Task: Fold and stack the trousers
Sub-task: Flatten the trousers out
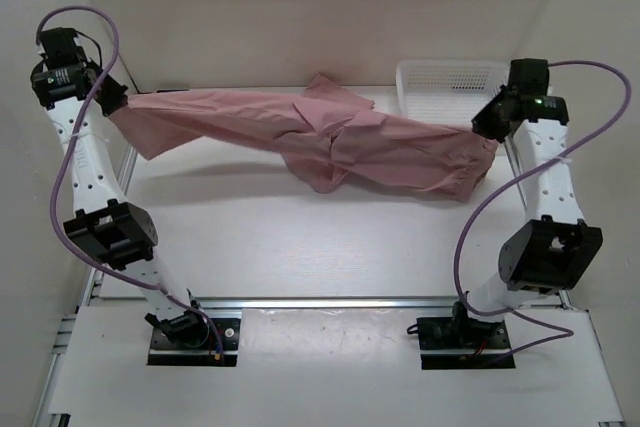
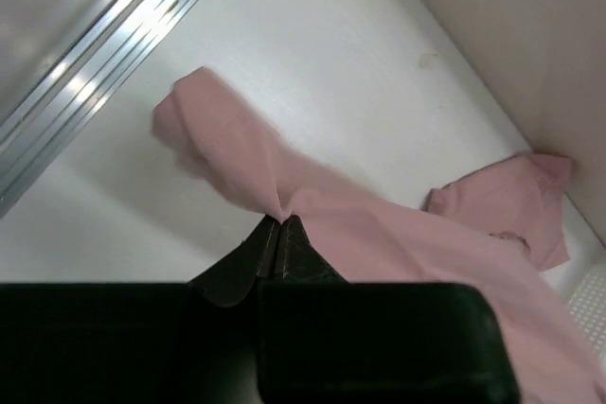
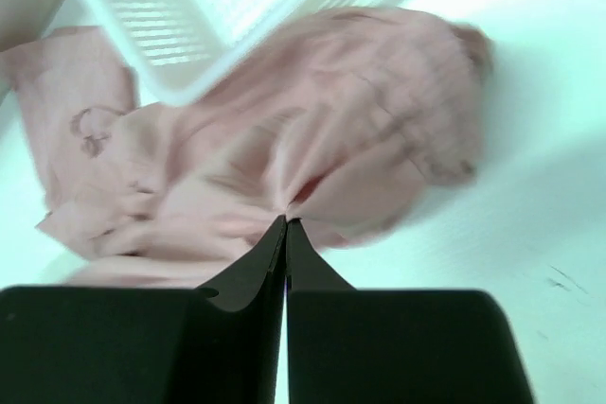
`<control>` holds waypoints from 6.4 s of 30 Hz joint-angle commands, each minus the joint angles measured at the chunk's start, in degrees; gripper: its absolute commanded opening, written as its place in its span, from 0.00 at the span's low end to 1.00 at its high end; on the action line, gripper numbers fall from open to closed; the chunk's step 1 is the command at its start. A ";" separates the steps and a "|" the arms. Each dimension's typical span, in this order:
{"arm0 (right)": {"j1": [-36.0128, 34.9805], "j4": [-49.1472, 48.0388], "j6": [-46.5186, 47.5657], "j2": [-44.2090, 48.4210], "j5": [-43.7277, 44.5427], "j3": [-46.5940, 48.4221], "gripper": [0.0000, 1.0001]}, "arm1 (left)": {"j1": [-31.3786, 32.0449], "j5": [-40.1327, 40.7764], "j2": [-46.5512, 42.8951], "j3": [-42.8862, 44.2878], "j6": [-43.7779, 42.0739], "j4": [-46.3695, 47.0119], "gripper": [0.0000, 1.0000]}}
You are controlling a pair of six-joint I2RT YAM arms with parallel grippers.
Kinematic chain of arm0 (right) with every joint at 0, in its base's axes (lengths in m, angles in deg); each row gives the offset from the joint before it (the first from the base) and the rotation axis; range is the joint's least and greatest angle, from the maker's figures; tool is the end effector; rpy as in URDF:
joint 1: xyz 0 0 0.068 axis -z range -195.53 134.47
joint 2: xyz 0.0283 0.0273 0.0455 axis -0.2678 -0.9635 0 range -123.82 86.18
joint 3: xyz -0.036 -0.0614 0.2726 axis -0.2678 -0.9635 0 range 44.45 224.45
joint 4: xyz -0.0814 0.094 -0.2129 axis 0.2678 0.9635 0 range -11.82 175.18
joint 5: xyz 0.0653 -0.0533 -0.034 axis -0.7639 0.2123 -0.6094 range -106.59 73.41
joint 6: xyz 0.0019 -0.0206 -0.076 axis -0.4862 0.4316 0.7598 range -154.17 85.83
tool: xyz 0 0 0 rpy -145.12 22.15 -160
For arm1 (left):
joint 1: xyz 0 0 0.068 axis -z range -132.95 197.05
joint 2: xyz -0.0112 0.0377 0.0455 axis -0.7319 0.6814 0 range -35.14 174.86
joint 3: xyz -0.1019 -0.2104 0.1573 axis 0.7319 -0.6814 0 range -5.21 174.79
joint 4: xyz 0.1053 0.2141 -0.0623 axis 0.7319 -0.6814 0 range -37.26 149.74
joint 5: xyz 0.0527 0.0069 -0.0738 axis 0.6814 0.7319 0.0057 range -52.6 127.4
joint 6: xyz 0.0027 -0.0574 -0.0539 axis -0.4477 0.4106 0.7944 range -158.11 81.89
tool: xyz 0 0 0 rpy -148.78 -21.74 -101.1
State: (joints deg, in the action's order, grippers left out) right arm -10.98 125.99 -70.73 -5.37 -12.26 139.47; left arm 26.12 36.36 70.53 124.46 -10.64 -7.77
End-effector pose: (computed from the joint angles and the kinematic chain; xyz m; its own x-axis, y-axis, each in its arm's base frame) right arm 0.3519 -0.0332 0.3616 -0.4804 0.6341 -0.6060 0.5219 0.7619 0.3835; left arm 0.3567 0.1351 0.4271 -0.4116 -0.6511 -0.6377 -0.6025 0.7194 -0.3456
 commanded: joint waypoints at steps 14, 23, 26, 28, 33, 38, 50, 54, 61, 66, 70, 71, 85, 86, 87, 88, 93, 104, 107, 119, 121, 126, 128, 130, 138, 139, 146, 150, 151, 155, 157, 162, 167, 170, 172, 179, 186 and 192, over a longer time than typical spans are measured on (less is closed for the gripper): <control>11.09 1.67 9.57 11.29 -16.38 -22.85 0.66 | -3.24 0.42 -11.45 -32.03 -0.56 10.46 0.10; 11.09 6.06 4.84 26.15 -16.38 -45.52 0.66 | -3.24 0.95 -11.97 -29.82 -0.57 9.23 0.10; 11.09 4.93 4.30 26.86 -14.98 -50.02 0.60 | -3.24 0.42 -11.98 -29.82 -0.57 9.23 0.10; 11.09 4.22 3.78 26.86 -13.40 -50.02 0.55 | -3.24 0.42 -11.98 -29.82 -1.10 9.23 0.10; 11.09 -0.52 0.27 20.63 -13.74 -50.02 0.48 | -3.24 -0.10 -12.50 -29.82 -1.10 9.23 0.10; 11.09 -7.63 -2.37 12.47 -10.94 -50.03 0.66 | -3.24 -0.72 -11.98 -28.69 -1.10 9.23 0.10; 9.42 -13.55 -1.68 1.37 -2.85 -36.87 0.00 | -2.71 -1.77 -8.38 -22.81 -0.48 8.71 0.10; 9.42 -5.73 0.42 4.62 -0.82 -20.27 0.00 | -1.48 -4.50 -3.46 -11.40 0.13 7.66 0.10; 9.42 5.44 2.28 6.02 -1.00 7.19 0.00 | -1.48 -6.87 5.60 11.75 1.98 2.03 0.10; 9.42 4.58 -1.14 15.24 5.23 -9.11 0.00 | -3.24 -5.91 -0.98 -1.48 0.93 5.53 0.10; 10.64 2.56 -4.22 23.85 7.79 -32.63 0.00 | -4.65 -2.39 -7.22 -24.39 0.83 7.74 0.23; 10.65 1.24 -4.23 26.66 7.79 -35.93 0.00 | -5.26 -3.52 -7.84 -27.77 0.84 8.70 0.87; 10.65 1.23 -3.17 31.34 4.37 -42.73 0.00 | -3.15 -7.20 -9.79 -44.68 -2.67 12.13 0.32; 10.65 1.23 -2.56 31.34 4.36 -41.95 0.00 | -3.15 -8.88 -8.65 -45.55 -2.68 12.13 0.57; 10.65 1.23 -2.56 31.34 3.84 -41.33 0.00 | -3.15 -10.37 -6.29 -46.25 -2.68 13.00 0.64; 10.65 1.23 -2.56 31.34 3.84 -41.32 0.00 | -3.15 -11.69 -5.05 -46.26 -2.68 13.71 0.74; 10.65 0.70 -1.51 30.82 2.52 -41.32 0.00 | -0.96 -12.41 3.56 -41.36 -1.10 16.26 0.97; 10.65 -0.70 0.78 27.48 0.32 -42.55 0.00 | 6.60 -7.75 20.08 -26.84 4.26 15.12 1.00; 10.65 -0.70 1.31 26.95 0.32 -42.55 0.00 | 7.83 -6.96 24.21 -23.59 4.79 13.99 0.97; 10.65 -0.70 0.43 19.50 -1.61 -23.78 0.00 | 6.17 -9.84 21.69 4.24 6.00 2.65 0.10; 10.65 0.78 0.43 17.12 -1.61 -12.92 0.00 | 4.94 -13.45 21.16 12.69 8.38 2.64 0.10; 10.65 7.55 1.84 11.30 -2.23 4.98 0.00 | 0.81 -17.32 16.16 15.47 11.82 3.87 0.10; 11.18 9.31 2.63 12.17 -2.23 5.18 0.01 | -0.34 -17.33 11.61 11.33 11.82 5.10 0.10; 11.18 9.84 2.63 15.24 -1.53 2.38 0.01 | -1.83 -16.19 9.04 5.27 10.25 5.72 0.10; 11.18 17.39 -0.25 35.89 0.76 -27.77 0.08 | -6.84 -10.48 -5.28 -21.53 5.14 7.04 0.10; 11.18 19.06 -1.05 39.31 1.63 -29.27 0.16 | -8.06 -9.87 -6.51 -24.26 4.54 7.73 0.10; 11.18 26.54 -4.23 44.17 8.31 -29.56 0.85 | -6.25 -10.39 -10.22 -30.37 -1.53 7.83 1.00; 11.18 21.03 -3.00 40.15 7.10 -24.98 0.83 | 1.22 -8.73 -10.22 -23.95 -4.08 7.30 0.98; 11.18 19.09 -1.95 39.52 5.70 -24.97 0.81 | 3.42 -8.02 -9.09 -22.45 -4.69 7.30 0.94; 11.18 7.67 0.26 33.48 -5.81 -27.42 0.14 | 15.88 -7.22 -1.10 -11.85 -7.24 6.78 0.70; 10.65 4.15 1.56 29.52 -9.32 -27.96 0.00 | 19.68 -6.70 6.69 -6.82 -7.25 4.84 0.70; 10.03 2.73 4.92 14.66 -9.88 -25.24 0.12 | 29.88 -7.31 25.77 13.66 -7.25 -0.25 0.89; 10.03 -2.28 2.82 5.34 -10.75 -25.24 0.63 | 34.02 -6.43 33.01 16.58 -5.23 4.21 0.90; 10.03 -4.82 1.23 -0.11 -11.45 -24.72 0.72 | 34.81 -7.83 36.62 17.81 -4.70 5.36 1.00; 10.03 -5.36 -0.27 -3.71 -11.46 -23.75 0.76 | 35.43 -8.89 37.94 17.81 -4.70 6.15 1.00; 9.51 -6.77 -2.64 -11.89 -7.86 -18.74 0.76 | 35.96 -8.89 41.54 17.11 -3.48 7.56 1.00; 7.93 -7.29 -2.73 -18.05 -2.49 -17.50 0.45 | 35.96 -12.32 43.92 17.72 -1.28 10.28 1.00; 7.92 -7.29 -1.06 -17.35 -1.97 -19.61 0.10 | 37.09 -18.64 47.08 20.19 -0.13 12.13 0.81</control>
State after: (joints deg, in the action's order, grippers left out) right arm -3.04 118.95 -72.54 -23.81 -15.93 119.95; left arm 62.20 22.62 118.00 141.84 -11.65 1.94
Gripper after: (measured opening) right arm 0.112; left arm 0.853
